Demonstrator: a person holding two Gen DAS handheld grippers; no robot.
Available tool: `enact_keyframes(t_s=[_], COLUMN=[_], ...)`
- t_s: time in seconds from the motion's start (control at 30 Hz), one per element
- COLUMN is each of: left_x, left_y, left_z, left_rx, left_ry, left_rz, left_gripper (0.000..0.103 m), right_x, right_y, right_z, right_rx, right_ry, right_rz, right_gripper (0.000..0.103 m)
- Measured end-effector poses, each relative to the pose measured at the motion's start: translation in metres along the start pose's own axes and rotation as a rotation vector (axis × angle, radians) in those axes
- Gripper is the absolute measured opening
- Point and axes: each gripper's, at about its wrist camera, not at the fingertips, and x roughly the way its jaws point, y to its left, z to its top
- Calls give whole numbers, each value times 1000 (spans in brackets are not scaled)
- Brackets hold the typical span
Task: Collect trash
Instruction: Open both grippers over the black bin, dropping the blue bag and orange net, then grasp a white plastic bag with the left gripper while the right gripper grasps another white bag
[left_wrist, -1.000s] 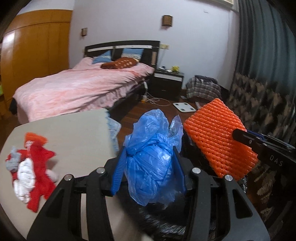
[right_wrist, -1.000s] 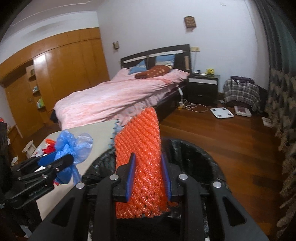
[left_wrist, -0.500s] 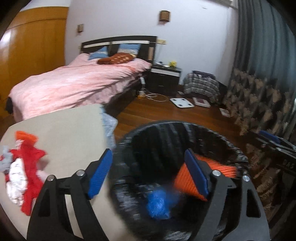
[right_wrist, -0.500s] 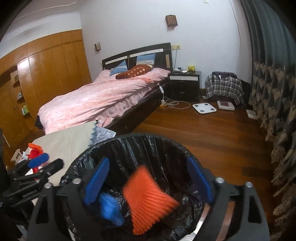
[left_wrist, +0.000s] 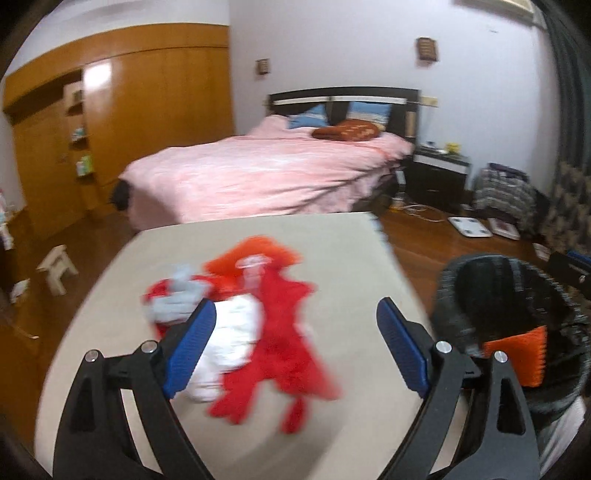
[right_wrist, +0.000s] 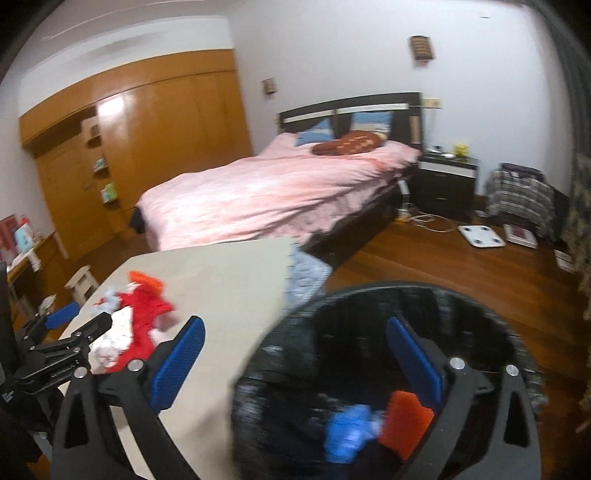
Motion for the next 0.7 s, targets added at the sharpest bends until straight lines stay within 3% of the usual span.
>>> enact_keyframes(t_s=[0.3, 0.7], left_x=[19, 63], left_y=[73, 100], left_z=[-25, -53], left_rx=[-64, -120], left_ry=[83, 216], left_rz=[138, 117], left_gripper=[84, 73], right_x=[48, 84], right_y=[85, 110], right_z=[-16, -31], right_rx=[-114, -167], right_ry=[48, 104], right_rz=[113, 136], right_gripper=[97, 97])
